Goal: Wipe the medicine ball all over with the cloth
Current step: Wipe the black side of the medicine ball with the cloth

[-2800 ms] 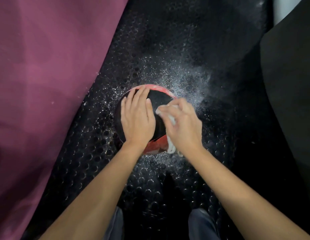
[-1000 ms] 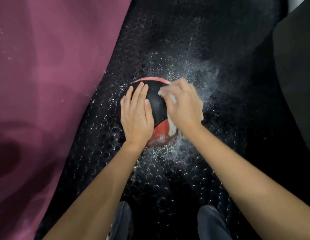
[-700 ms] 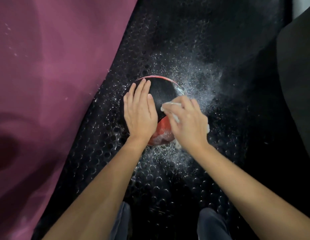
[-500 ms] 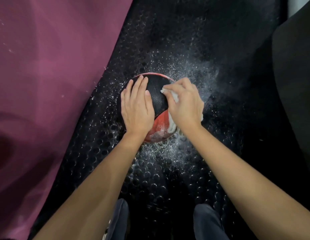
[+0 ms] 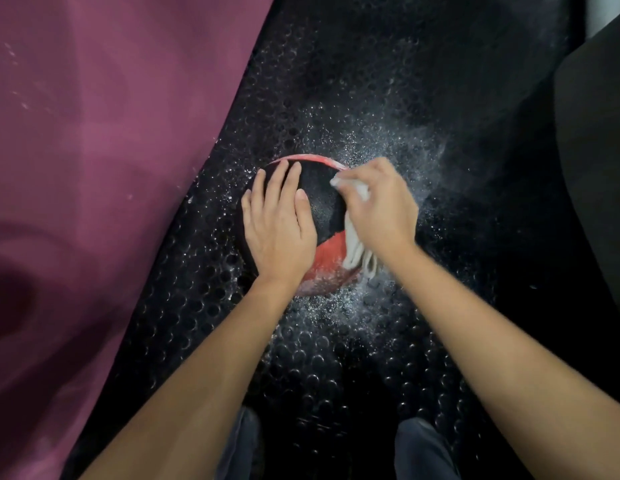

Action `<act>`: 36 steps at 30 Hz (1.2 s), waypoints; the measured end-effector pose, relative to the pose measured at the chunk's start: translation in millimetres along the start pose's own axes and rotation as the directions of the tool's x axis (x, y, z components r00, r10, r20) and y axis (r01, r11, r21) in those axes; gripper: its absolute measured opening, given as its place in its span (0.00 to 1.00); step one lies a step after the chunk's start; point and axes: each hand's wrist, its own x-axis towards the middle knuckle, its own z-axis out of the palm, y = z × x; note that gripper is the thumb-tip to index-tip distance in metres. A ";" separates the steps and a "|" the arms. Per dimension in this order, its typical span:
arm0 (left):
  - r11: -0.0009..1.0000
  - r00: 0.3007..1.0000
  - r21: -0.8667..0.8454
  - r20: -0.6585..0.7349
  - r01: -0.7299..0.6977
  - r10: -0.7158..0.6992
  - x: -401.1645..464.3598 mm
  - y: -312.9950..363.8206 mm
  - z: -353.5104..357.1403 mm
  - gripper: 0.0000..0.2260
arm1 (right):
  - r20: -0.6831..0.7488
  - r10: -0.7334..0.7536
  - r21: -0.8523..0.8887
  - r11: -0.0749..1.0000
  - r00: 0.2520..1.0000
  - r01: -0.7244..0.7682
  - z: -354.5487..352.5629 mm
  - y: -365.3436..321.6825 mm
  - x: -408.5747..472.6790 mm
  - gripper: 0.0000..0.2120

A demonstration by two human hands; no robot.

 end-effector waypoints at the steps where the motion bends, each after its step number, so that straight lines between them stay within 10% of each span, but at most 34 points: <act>1: 1.000 1.000 0.011 -0.005 -0.009 0.009 -2.2 0.9 0.7 0.23 | 0.025 0.063 0.001 0.998 0.998 -0.063 -2.6 0.5 12.1 0.06; 27: 0.992 0.993 0.046 0.004 -0.117 0.117 -16.0 -0.7 2.4 0.22 | 0.081 -0.072 -0.217 0.972 0.994 0.088 0.8 -19.1 9.6 0.10; 36: 0.994 0.994 -0.024 0.014 -0.106 0.107 -7.0 -4.6 -0.7 0.21 | 0.059 0.087 -0.072 0.994 0.994 -0.083 -8.5 7.2 8.9 0.07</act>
